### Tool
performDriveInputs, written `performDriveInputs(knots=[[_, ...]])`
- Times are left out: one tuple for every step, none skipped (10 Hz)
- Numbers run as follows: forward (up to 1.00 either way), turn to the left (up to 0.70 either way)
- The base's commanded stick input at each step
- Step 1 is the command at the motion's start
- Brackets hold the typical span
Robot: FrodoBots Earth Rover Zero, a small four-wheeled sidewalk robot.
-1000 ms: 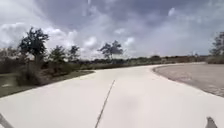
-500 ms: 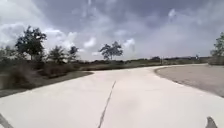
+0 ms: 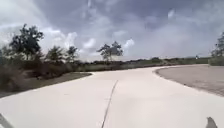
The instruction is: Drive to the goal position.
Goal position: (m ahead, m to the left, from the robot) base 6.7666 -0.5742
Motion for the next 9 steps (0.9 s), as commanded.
performDriveInputs(knots=[[0.70, 0.00], [0.70, 0.00], [0.70, 0.00], [0.70, 0.00], [0.70, -0.23], [0.70, -0.35], [0.70, -0.35], [0.70, -0.22], [0.70, 0.00]])
